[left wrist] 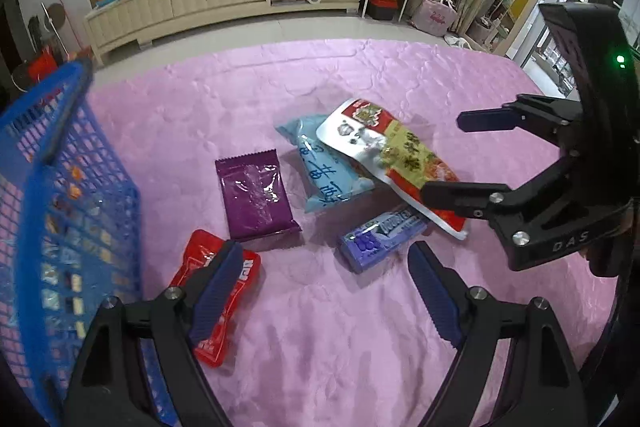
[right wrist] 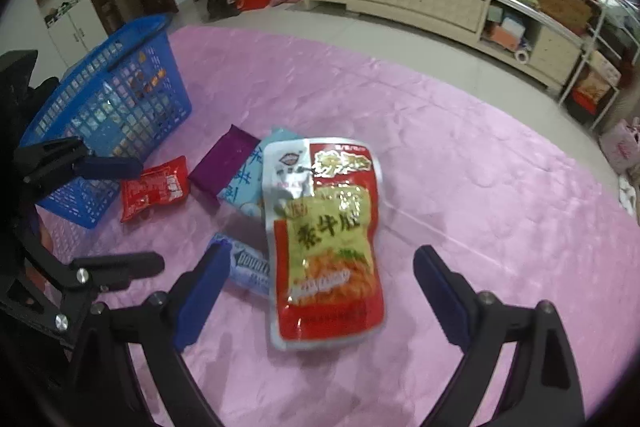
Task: Organize snacks
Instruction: 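Move both open grippers back from the basket toward the remaining snacks, then grasp the red-and-yellow beef tripe bag with the right gripper and lift it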
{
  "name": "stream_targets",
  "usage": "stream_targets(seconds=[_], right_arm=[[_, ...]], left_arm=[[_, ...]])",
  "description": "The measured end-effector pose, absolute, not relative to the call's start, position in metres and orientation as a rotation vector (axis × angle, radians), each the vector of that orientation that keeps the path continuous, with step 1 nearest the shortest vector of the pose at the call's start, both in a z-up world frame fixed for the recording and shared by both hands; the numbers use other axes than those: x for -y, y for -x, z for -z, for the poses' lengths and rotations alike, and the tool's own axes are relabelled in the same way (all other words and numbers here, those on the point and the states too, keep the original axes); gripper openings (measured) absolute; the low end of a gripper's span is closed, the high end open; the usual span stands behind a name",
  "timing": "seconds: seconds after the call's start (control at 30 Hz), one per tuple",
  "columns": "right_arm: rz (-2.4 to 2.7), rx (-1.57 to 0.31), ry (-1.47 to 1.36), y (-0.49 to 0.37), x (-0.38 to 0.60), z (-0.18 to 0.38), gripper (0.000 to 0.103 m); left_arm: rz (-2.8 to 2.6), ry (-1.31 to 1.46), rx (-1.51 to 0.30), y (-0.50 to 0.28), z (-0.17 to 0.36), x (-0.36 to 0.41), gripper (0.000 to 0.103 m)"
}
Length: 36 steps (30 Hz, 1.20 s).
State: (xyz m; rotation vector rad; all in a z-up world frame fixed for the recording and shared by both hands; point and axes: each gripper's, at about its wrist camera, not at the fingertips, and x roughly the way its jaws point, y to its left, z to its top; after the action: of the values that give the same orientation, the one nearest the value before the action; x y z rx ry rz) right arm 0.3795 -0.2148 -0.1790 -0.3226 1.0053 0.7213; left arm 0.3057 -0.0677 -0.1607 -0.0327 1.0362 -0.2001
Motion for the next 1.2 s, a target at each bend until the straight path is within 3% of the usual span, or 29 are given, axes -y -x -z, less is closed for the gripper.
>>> stream_targets(seconds=[0.17, 0.2, 0.23, 0.3, 0.47, 0.9, 1.2], right_arm=[[-0.752, -1.070, 0.340, -0.397, 0.208, 0.206, 0.093], [-0.762, -1.076, 0.332, -0.399, 0.208, 0.208, 0.088], [-0.774, -1.085, 0.317, -0.401, 0.209, 0.210, 0.077], [-0.789, -1.076, 0.297, -0.400, 0.212, 0.209, 0.072], [-0.786, -1.041, 0.255, -0.386, 0.223, 0.200, 0.045], [-0.601, -0.897, 0.140, -0.339, 0.250, 0.149, 0.040], [-0.506, -0.898, 0.081, -0.366, 0.270, 0.144, 0.040]], left_arm=[[0.208, 0.042, -1.055, -0.312, 0.172, 0.065, 0.083], [0.211, 0.044, -1.057, -0.314, 0.174, 0.064, 0.083], [0.211, 0.045, -1.058, -0.315, 0.175, 0.064, 0.083], [0.208, 0.051, -1.064, -0.317, 0.177, 0.063, 0.083], [0.212, 0.075, -1.063, -0.316, 0.175, 0.062, 0.083], [0.213, 0.046, -1.016, -0.309, 0.145, 0.079, 0.083], [0.229, 0.033, -1.050, -0.344, 0.147, 0.096, 0.083]])
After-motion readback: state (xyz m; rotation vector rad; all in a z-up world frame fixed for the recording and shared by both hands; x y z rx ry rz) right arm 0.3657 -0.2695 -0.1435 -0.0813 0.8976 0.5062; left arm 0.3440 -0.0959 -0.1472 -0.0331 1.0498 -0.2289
